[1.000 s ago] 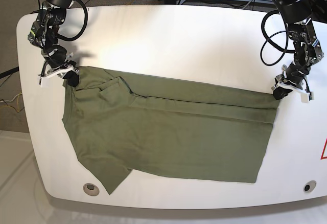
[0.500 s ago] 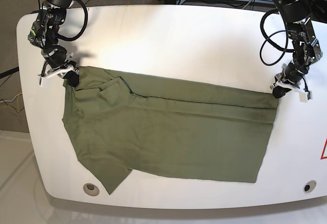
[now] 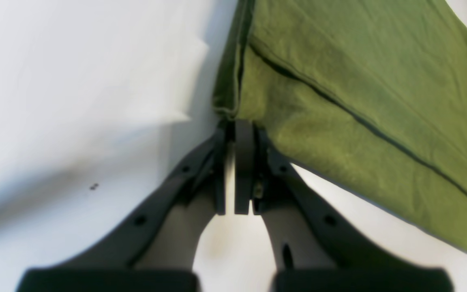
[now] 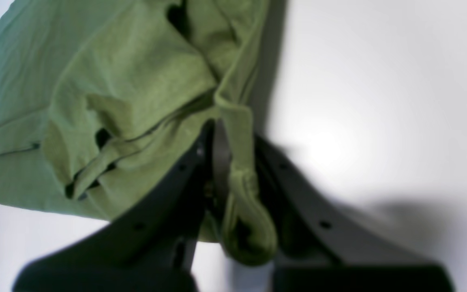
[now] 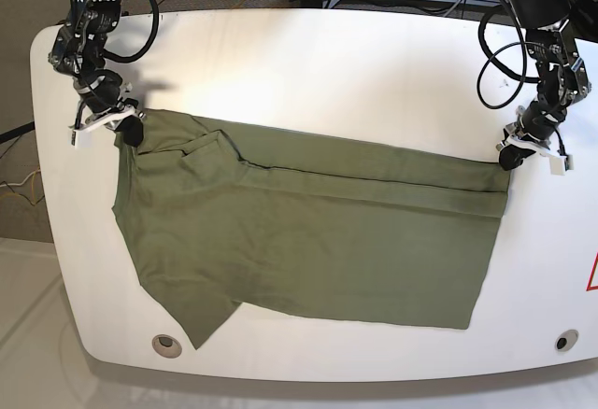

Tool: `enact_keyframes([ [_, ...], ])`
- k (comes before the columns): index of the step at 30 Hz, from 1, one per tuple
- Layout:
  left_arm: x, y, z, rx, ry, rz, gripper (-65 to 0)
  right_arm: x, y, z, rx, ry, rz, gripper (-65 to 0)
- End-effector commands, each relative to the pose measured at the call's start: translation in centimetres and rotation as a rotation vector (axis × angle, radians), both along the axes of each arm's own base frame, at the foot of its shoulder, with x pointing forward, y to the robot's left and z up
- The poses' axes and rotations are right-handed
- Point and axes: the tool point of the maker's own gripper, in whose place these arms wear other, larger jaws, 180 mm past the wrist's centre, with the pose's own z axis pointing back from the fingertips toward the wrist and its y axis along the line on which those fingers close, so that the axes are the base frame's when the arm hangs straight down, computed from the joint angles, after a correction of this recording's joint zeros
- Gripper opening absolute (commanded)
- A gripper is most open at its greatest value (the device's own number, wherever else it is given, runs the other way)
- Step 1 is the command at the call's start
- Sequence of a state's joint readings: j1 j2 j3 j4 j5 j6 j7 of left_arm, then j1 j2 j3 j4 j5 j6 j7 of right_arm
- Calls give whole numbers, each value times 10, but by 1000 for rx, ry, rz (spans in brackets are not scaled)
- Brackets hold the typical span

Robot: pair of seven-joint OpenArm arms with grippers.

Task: Fold the T-shirt properly
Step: 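Close both grippers on the two ends of the folded edge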

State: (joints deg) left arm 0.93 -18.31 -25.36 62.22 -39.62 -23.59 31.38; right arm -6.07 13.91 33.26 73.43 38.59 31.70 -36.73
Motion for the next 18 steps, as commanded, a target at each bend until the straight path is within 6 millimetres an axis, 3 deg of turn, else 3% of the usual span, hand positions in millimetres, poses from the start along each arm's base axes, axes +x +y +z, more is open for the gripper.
enact_keyframes([
  [1, -10, 6, -7, 31, 59, -13, -650, 8, -6, 13, -17, -46, -2, -650],
  [11, 2, 8, 0, 34, 20, -1, -650, 14, -7, 11, -9, -47, -13, -650],
  [18, -24, 6, 0, 69, 38, -31, -650, -4, -3, 14, -43, -33, 13, -650],
])
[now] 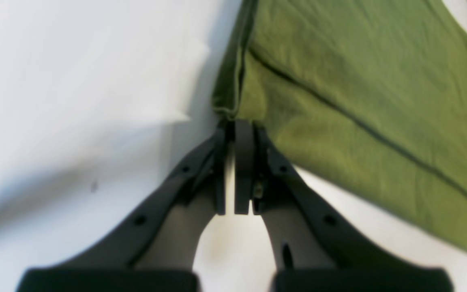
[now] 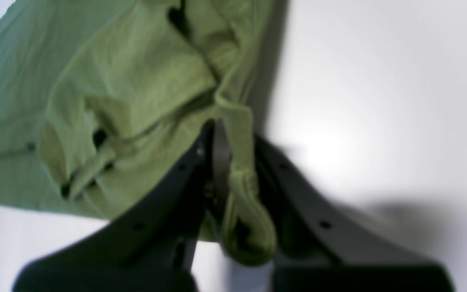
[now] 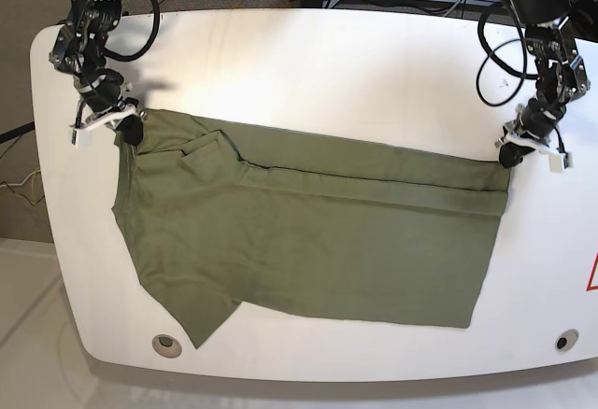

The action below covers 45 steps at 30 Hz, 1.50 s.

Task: Fold the T-shirt properly
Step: 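Close both grippers on the two ends of the folded edge, then pull the gripped folded edge away from the shirt body with both grippers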

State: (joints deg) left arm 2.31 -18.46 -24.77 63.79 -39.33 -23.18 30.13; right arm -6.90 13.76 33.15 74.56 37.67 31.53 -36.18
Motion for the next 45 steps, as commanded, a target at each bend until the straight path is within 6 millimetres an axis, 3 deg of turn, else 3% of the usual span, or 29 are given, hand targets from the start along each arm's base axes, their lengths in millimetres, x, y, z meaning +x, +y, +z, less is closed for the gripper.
enact_keyframes([
  [1, -29, 5, -1, 56, 53, -35, -650, -8, 1, 13, -28, -22, 22, -650],
  [11, -64, 3, 1, 104, 82, -71, -650, -37, 9, 12, -62, 39, 71, -650],
  [13, -77, 7, -4, 107, 104, -53, -650, -56, 13, 7, -75, 82, 84, -650],
  [27, -127, 7, -28, 102, 218, -61, -650, -118, 12, -2, -104, 174, 80, -650],
  [43, -166, -4, -24, 126, 272, -116, -650, -143, 20, 8, -140, 193, 111, -650],
  [45, -173, -16, -18, 116, 277, -150, -650, -146, 15, 13, -149, 186, 98, -650],
])
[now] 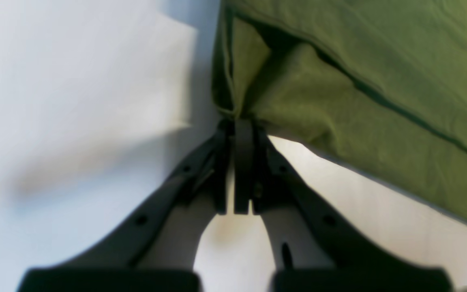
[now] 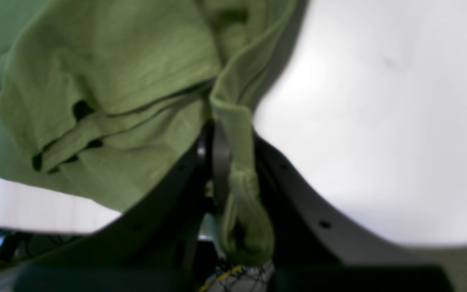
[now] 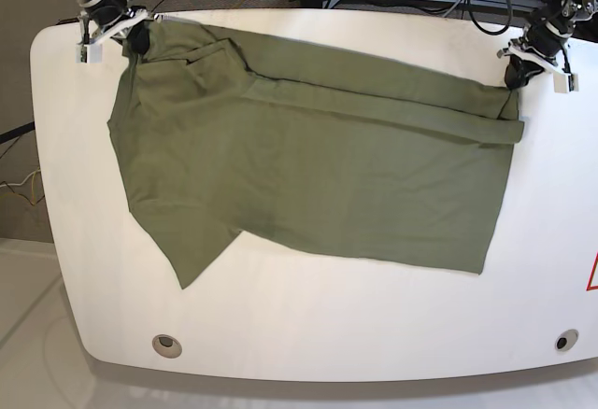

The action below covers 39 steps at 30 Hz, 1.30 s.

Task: Fold the T-shirt properly
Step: 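Pull the gripped folded edge away from the shirt body with both grippers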

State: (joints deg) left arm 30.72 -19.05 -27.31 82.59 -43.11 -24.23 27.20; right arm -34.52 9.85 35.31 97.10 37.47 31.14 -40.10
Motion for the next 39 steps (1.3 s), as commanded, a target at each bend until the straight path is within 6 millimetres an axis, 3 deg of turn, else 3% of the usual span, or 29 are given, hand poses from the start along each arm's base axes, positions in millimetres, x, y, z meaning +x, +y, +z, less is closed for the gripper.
enact_keyframes([
  [1, -36, -11, -13, 30, 159, -68, -650, 2, -9, 14, -22, -38, -6, -650],
  [16, -40, 5, 14, 63, 89, -24, -637, -3, -37, 29, -2, -74, -105, -650],
  [24, -33, 5, 15, 46, 72, -22, -502, -2, -41, 30, -29, -81, -114, -650],
  [30, -30, 7, 18, 48, 65, -22, -441, -2, -38, 27, -31, -71, -102, -650],
  [32, -30, 8, 20, 49, 63, -21, -424, -2, -37, 26, -32, -69, -97, -627],
  [34, -25, 6, 22, 44, 54, -22, -383, -4, -35, 24, -20, -64, -98, -549],
  [39, -21, 9, 26, 48, 43, -17, -363, -3, -34, 23, -20, -65, -96, -476],
])
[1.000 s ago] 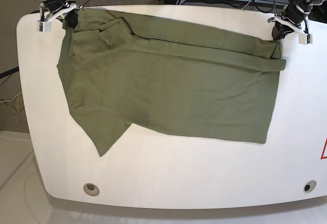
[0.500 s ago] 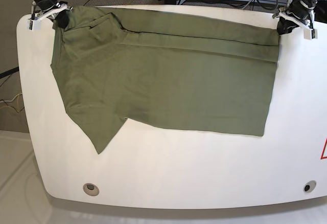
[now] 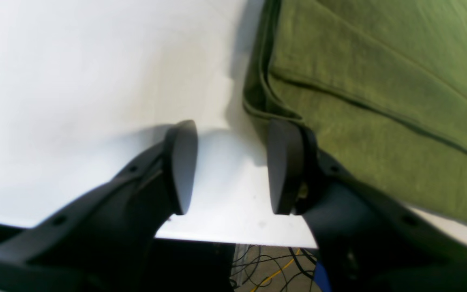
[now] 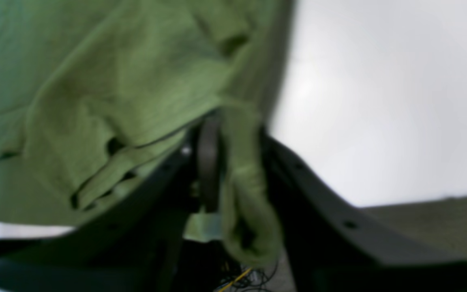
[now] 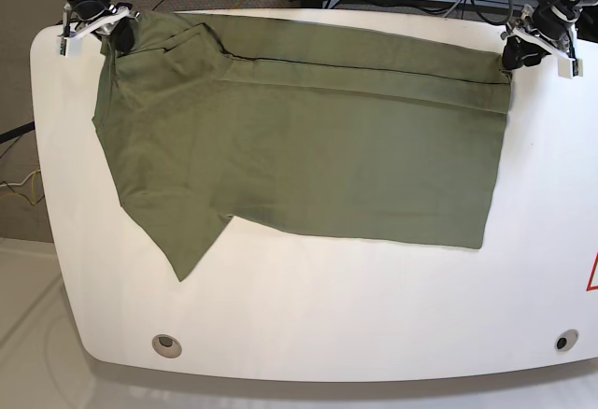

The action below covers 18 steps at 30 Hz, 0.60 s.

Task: Fold the T-shirt properly
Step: 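Pull the gripped folded edge away from the shirt body with both grippers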

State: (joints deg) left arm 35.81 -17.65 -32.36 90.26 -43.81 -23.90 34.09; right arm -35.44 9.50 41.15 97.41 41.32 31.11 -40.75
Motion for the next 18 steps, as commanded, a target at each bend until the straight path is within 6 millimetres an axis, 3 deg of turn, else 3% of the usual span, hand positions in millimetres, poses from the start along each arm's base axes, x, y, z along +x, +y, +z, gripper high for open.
enact_keyframes([
  [1, 5, 8, 9, 19, -17, 1, -360, 4, -6, 9, -18, -31, 2, -467],
  [5, 8, 17, 12, 32, -23, 19, -354, 5, -10, 11, -24, -39, -5, -438],
  [7, 10, 32, 21, 73, -32, 40, -343, 5, -14, 15, -34, -51, -19, -401],
  [18, 18, 49, 32, 145, -39, 45, -337, 15, -41, 42, -91, -128, -72, -328],
])
